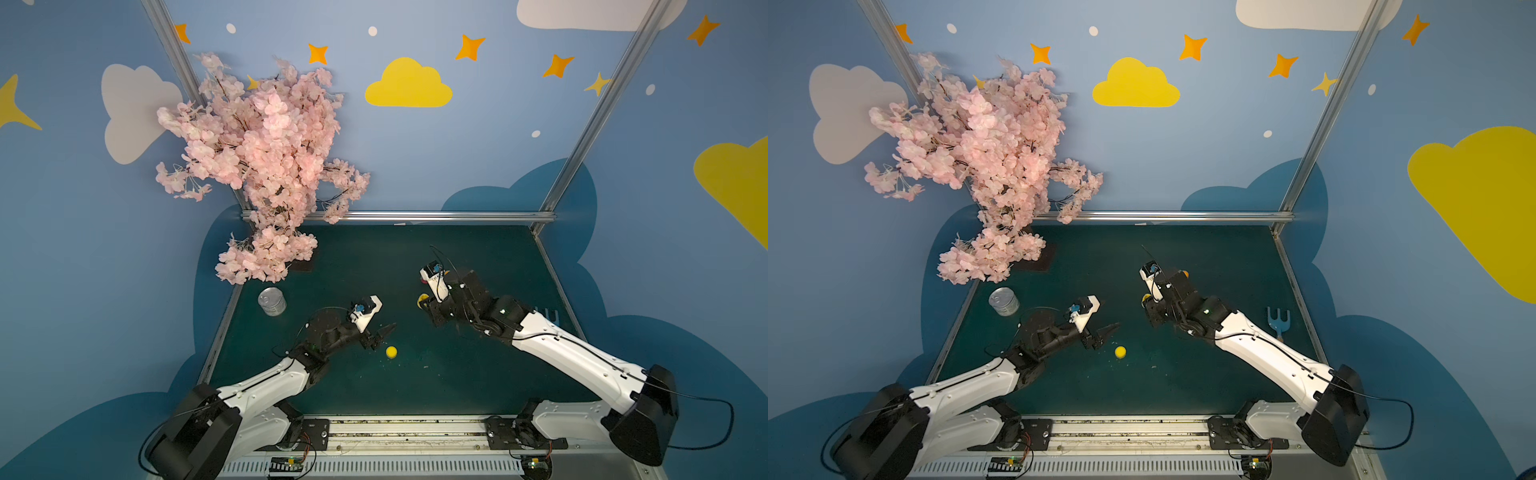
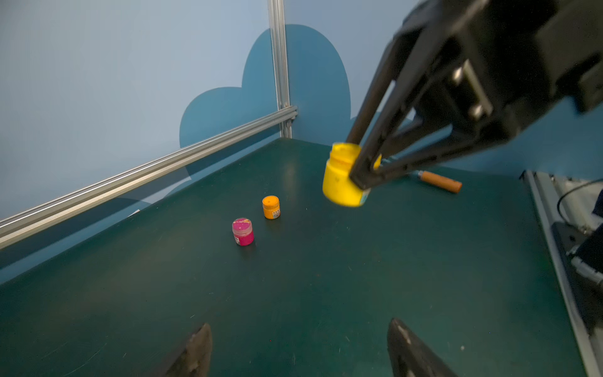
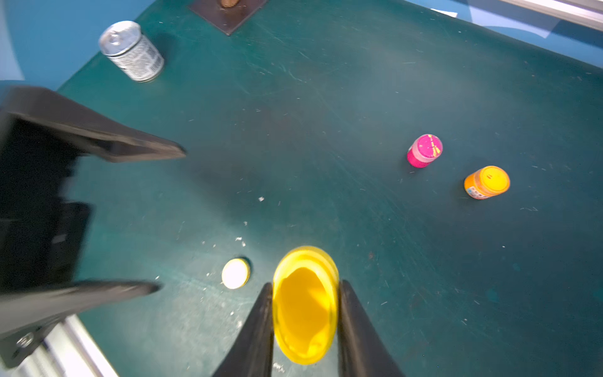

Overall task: Close the paint jar lid
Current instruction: Pick up the paint jar from the center of the board.

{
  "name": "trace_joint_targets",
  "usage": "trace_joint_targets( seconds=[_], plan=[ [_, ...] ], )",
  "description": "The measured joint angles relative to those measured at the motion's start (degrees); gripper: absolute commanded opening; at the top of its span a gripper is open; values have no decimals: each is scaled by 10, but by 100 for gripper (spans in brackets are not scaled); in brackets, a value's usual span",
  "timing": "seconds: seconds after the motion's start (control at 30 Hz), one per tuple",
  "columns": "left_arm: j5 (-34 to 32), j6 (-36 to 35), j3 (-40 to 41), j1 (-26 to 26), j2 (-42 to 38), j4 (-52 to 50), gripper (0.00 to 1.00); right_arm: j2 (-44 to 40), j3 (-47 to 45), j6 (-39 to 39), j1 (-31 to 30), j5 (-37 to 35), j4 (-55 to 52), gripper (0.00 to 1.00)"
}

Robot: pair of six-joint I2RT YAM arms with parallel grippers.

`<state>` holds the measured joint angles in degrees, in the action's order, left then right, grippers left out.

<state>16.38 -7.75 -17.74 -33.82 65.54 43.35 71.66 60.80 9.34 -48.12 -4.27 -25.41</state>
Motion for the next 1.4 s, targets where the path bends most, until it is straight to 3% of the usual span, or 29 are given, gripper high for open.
trace_joint_targets(
  seconds=[0.1,0.23,0.4,0.6,0.8,0.97,1.4],
  plan=[
    [6,-22,25,-2,13,57,76,-20,-6,0,0,31,4,26],
    [0,-47,51,-8,7,103,76,-25,-7,1,-8,70,14,26],
    [-33,-36,70,-19,-7,132,69,-8,-7,7,-31,90,17,26],
    [-57,-12,97,-37,103,248,68,28,0,12,-52,97,21,26],
    [-59,-9,91,-44,79,252,64,59,37,14,-64,97,23,26],
    [-59,-9,83,-46,39,227,53,71,49,15,-73,97,35,26],
    [-61,-9,65,-46,21,173,51,91,54,22,-87,95,46,26]
  ],
)
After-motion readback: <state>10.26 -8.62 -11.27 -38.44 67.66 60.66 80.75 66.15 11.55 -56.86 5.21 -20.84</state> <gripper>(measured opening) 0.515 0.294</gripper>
